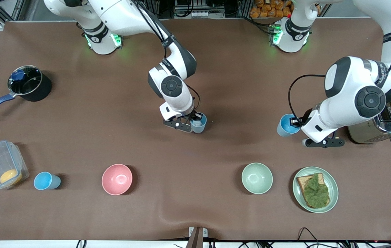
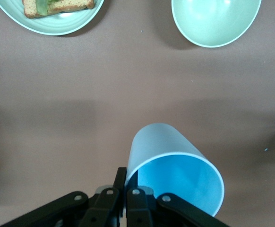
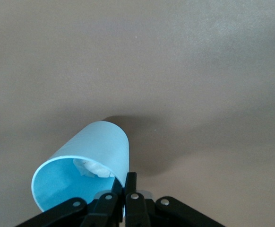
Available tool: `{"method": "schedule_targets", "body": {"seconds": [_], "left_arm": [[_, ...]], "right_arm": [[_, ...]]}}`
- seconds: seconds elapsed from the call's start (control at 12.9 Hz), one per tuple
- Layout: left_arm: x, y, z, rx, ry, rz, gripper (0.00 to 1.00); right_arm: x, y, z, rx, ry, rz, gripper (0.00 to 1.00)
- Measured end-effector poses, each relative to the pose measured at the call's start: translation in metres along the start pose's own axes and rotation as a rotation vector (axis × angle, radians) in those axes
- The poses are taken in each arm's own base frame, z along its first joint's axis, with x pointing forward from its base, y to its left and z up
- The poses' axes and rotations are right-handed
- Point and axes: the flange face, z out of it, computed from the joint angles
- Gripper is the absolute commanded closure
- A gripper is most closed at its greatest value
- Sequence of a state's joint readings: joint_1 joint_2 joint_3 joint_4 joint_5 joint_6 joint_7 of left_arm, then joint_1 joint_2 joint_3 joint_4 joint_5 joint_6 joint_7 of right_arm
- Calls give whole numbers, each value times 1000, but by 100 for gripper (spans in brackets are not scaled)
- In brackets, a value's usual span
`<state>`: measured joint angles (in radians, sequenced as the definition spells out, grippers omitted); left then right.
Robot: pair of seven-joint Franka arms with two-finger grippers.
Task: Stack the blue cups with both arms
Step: 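Lower the cup at the center and open the right gripper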
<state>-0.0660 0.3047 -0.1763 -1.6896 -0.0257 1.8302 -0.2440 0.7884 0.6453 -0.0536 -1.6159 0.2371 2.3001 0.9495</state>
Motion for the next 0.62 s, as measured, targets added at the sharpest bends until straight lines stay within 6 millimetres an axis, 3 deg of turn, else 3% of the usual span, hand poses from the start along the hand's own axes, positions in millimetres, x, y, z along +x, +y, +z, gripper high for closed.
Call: {"method": "schedule_targets", "body": {"seconds": [0.16, 0.23, 0.47, 0.62], "left_arm": [[-2, 8, 1, 2, -1, -11, 100], [-3, 13, 1, 3, -1, -11, 100], [-4, 17, 3, 4, -3, -8, 100], [-4, 19, 4, 3, -5, -9, 100]], "right_arm": [[4, 2, -1, 1, 2, 8, 71], [6, 2, -1, 1, 2, 10, 63], [7, 3, -2, 1, 3, 12, 61], [13, 4, -6, 1, 4, 4, 51]]}}
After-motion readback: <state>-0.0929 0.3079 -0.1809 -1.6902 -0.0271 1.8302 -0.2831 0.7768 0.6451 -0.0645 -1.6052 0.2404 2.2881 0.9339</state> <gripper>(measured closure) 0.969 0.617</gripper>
